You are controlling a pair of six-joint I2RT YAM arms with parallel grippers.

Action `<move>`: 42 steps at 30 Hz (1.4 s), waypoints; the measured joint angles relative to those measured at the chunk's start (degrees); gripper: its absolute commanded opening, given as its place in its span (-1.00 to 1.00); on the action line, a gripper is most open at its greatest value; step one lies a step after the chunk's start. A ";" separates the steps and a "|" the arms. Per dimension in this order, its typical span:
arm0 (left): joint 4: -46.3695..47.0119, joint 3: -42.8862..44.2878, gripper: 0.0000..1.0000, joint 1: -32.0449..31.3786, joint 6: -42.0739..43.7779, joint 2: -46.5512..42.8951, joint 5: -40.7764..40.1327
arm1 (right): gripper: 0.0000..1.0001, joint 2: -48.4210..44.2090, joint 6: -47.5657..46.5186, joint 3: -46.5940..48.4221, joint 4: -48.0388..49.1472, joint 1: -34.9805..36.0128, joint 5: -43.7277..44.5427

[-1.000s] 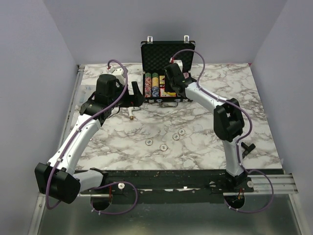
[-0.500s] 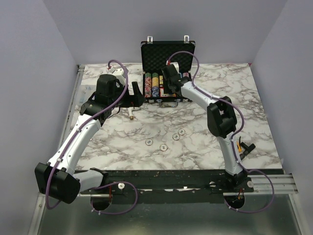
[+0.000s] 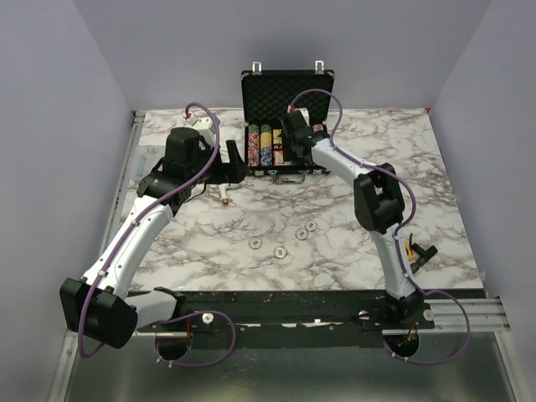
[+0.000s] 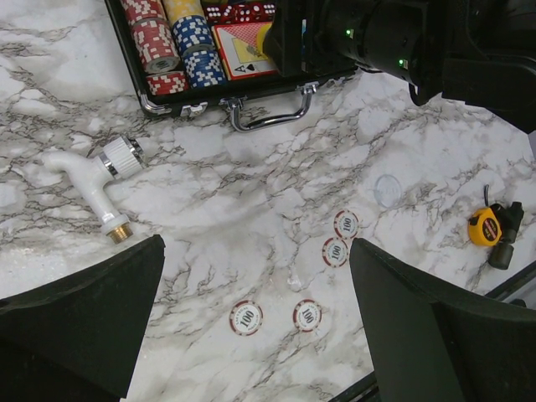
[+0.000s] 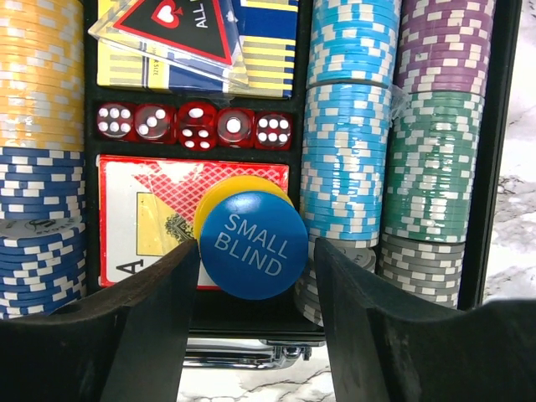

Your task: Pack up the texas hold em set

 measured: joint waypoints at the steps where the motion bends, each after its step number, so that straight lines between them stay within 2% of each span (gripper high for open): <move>1: 0.11 -0.07 0.82 0.00 0.00 0.00 0.04 | 0.22 0.00 -0.17 0.04 -0.04 0.00 -0.17; 14: 0.26 -0.22 0.82 -0.02 -0.02 0.00 0.85 | 0.29 0.00 -0.98 0.15 -0.04 0.00 -2.60; 17: 0.28 -0.24 0.82 -0.09 -0.04 0.00 0.94 | 0.38 0.00 -1.01 0.20 -0.04 0.00 -2.62; 23: 0.37 -0.52 0.97 -0.39 -0.02 0.00 1.55 | 0.50 -1.81 -1.42 -2.05 0.48 0.00 -3.06; 27: 1.25 -1.22 0.97 -0.39 -0.26 0.00 2.54 | 0.54 -7.87 -1.42 -9.01 1.51 0.00 -3.34; 32: 2.73 -3.06 0.97 -0.39 -2.16 0.26 3.82 | 0.61 -21.22 -0.61 -21.49 2.08 0.02 -1.64; 34: 3.06 -3.50 0.97 -0.39 -3.15 0.70 4.09 | 0.76 -26.53 0.70 -26.40 2.23 0.00 -0.26; 38: 3.78 -4.17 0.97 -0.61 -5.22 1.64 3.98 | 0.80 -37.46 6.95 -38.10 0.83 -0.13 1.95; 42: 3.67 -4.68 0.97 -0.76 -7.52 2.69 2.45 | 0.81 -42.32 15.02 -45.92 -2.49 -0.46 1.53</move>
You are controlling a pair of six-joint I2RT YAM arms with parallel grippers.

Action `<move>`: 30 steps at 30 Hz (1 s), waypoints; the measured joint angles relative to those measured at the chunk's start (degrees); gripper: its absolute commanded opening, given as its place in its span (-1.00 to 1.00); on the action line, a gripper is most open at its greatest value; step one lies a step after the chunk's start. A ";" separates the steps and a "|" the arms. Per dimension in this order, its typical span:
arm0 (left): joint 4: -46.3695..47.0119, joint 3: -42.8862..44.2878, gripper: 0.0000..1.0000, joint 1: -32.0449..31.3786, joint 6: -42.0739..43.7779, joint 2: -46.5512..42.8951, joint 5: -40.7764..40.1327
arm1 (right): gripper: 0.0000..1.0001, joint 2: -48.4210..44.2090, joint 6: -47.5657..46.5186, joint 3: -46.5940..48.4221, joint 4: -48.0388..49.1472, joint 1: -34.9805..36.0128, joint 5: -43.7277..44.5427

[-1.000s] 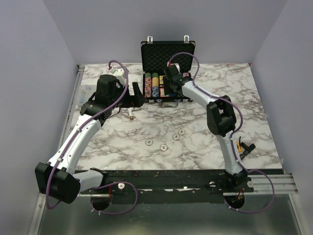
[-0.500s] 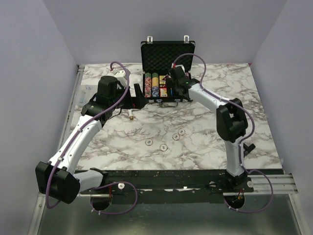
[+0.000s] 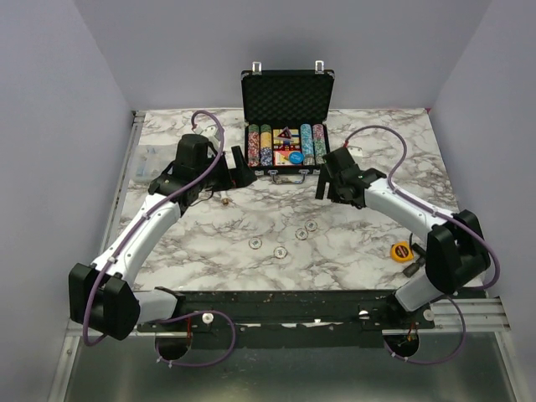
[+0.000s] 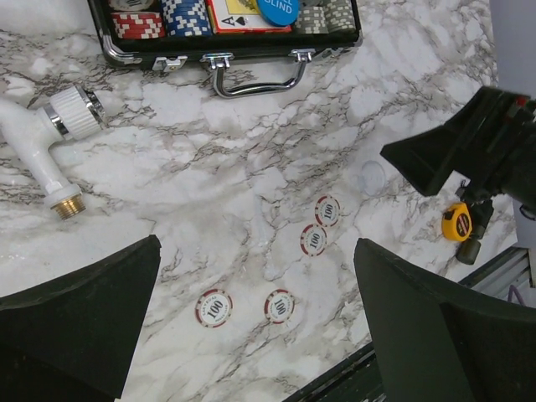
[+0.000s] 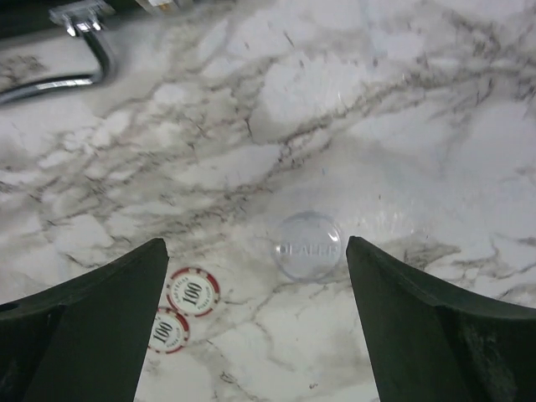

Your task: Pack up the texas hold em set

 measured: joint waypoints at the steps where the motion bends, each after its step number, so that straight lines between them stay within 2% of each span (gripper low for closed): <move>1: -0.07 -0.04 0.97 0.00 -0.57 0.22 -0.48 | 0.81 -0.70 1.62 -1.73 -0.66 -0.02 -0.68; 5: -0.07 -0.07 0.96 0.02 -2.27 0.72 -0.81 | 0.79 -1.73 5.79 -6.36 -2.47 -0.31 -2.86; 14: 0.07 -0.07 0.90 0.00 -3.89 1.29 1.18 | 0.75 1.84 9.09 -5.97 -6.27 -0.31 -2.91; 30: 0.52 -0.04 0.88 0.00 -4.00 3.13 6.82 | 0.71 5.05 10.43 -9.20 -3.74 -0.39 -4.28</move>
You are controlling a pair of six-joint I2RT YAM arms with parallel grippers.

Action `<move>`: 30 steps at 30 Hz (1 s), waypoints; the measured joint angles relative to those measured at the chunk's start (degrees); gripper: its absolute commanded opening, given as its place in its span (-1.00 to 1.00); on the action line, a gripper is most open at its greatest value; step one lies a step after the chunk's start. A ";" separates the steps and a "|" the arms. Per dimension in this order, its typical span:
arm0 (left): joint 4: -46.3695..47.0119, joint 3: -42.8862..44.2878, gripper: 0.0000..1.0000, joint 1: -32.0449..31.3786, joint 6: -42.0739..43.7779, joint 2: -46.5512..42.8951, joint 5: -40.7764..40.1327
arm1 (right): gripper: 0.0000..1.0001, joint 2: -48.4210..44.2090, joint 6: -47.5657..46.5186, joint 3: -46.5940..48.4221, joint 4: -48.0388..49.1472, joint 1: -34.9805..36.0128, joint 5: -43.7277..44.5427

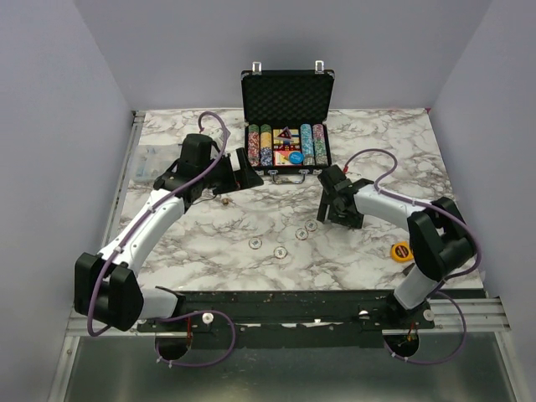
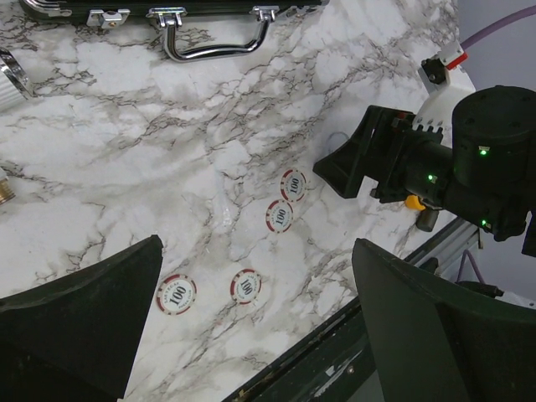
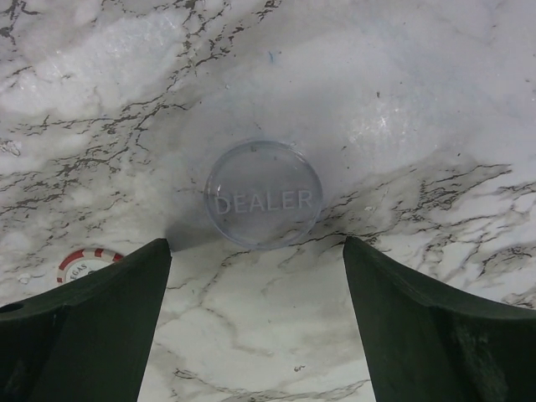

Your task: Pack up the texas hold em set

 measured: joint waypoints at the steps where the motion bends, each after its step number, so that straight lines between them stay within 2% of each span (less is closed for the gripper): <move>1: 0.00 0.00 0.88 0.00 0.02 0.26 0.31 | 0.71 0.31 0.00 -0.04 0.04 0.00 -0.07; 22: -0.76 0.28 0.87 -0.66 3.78 0.04 -0.13 | 0.69 2.60 -1.77 1.44 2.14 0.00 -1.14; 30: -0.57 0.28 0.79 -0.74 3.76 0.04 0.07 | 0.68 3.26 -1.75 1.70 3.93 -0.55 -1.11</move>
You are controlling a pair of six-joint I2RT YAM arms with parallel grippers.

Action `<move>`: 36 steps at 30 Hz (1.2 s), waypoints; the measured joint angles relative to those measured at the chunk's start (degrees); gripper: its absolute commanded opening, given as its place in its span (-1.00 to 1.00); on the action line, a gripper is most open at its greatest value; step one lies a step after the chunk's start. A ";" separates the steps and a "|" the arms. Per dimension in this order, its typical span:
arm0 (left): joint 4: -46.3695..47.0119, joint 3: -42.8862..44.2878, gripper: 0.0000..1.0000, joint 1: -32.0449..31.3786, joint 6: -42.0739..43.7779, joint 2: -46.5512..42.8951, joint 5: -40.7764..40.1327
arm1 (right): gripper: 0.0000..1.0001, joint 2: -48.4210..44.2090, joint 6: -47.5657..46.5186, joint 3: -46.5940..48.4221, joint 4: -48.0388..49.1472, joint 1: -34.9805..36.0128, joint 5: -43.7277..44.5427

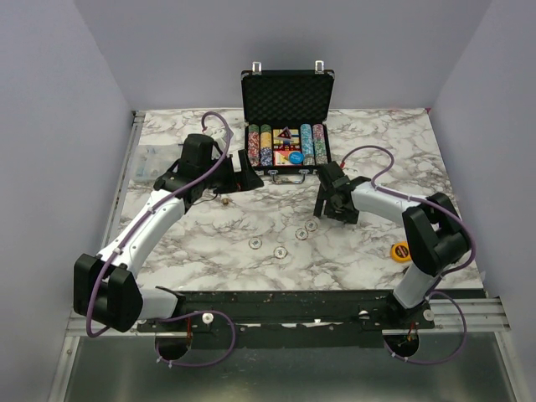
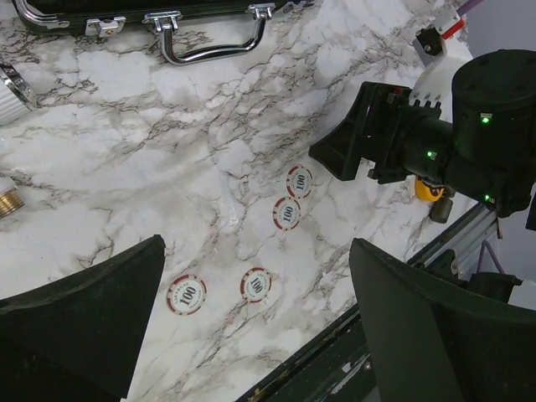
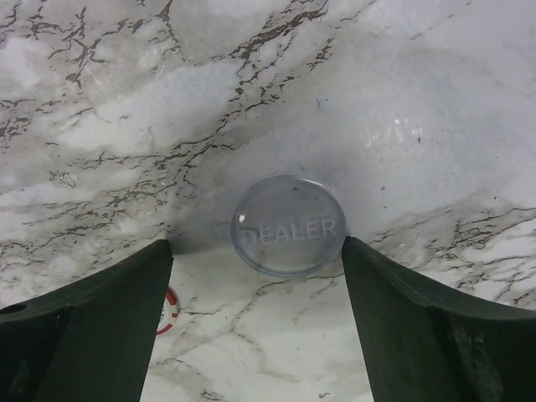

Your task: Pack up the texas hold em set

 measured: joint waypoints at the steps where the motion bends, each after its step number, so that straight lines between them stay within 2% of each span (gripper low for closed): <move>1: 0.09 0.00 0.79 -0.02 0.00 0.00 0.09 | 0.67 0.02 0.00 0.02 0.11 -0.09 -0.02; 9: 0.11 0.00 0.69 -1.16 0.07 0.00 0.33 | 0.56 -0.13 -0.15 -0.50 1.38 -0.55 0.15; 17: 0.11 0.00 0.56 -1.22 0.24 0.00 0.63 | 0.24 -0.07 -0.55 -0.59 2.29 -0.79 1.01; 27: 0.52 0.00 0.51 -1.25 0.24 0.00 1.31 | 0.24 -0.07 -1.53 -0.72 3.08 -0.90 1.11; 36: 0.52 0.00 0.47 -1.25 0.24 0.00 1.57 | 0.02 0.22 -1.90 -0.70 3.96 -0.94 1.11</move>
